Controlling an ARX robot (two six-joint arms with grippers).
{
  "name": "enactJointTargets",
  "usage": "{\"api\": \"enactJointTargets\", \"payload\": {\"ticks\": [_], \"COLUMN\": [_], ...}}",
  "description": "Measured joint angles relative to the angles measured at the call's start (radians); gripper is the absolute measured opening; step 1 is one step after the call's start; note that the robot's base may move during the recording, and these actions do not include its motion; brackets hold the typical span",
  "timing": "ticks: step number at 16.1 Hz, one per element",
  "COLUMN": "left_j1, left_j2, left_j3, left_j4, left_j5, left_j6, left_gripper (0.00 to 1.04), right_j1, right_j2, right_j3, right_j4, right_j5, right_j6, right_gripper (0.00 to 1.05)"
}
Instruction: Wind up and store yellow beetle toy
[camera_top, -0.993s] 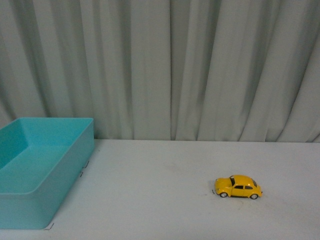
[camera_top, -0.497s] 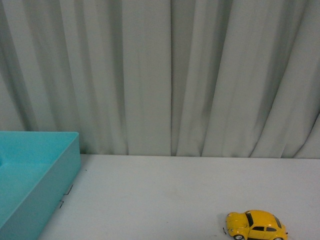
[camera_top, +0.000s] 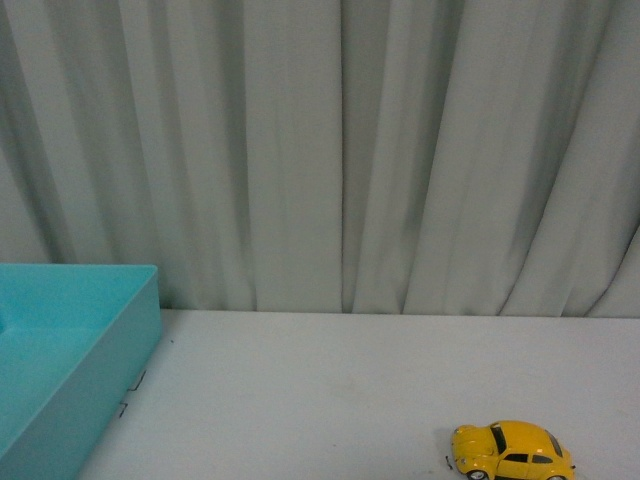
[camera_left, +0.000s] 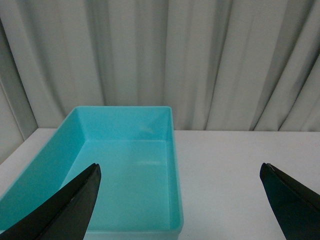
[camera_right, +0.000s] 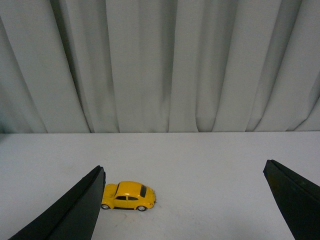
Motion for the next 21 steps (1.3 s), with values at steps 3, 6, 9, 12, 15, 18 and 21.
{"api": "enactJointTargets", "payload": {"ticks": [3,6,9,12,15,18,21], "left_j1": [0.0,-0.001,-0.001,-0.001,-0.001,-0.001,-0.001], "left_j2": [0.0,0.0,0.0,0.0,0.0,0.0,0.0], "left_j3": [0.0,0.0,0.0,0.0,0.0,0.0,0.0], "left_j4": [0.0,0.0,0.0,0.0,0.0,0.0,0.0], "left_j5": [0.001,0.0,0.0,0.0,0.0,0.0,0.0], "left_j6": [0.0,0.0,0.0,0.0,0.0,0.0,0.0], "left_gripper": [0.98,0.98,0.98,0.98,0.98,0.98,0.98], "right_j1": [0.039,-0.421,-0.679,-0.558,-0.365,-0.326,-0.282], "right_j2": [0.09,0.432,1.042,1.432,1.707,1.743,1.779], "right_j3": [0.044,0.095,0.263,0.514,0.819,0.869,0.924], "right_j4": [-0.113,0.302,0.769,0.875,0.708,0.661,0.591], "right_j5": [0.143,-0.192,-0.394,-0.443,-0.579,-0.62,-0.684], "right_j6": [0.138,0.168,0.099,0.01,-0.137,-0.183,-0.247], "right_gripper": [0.98,0.98,0.98,0.98,0.98,0.98,0.98]}}
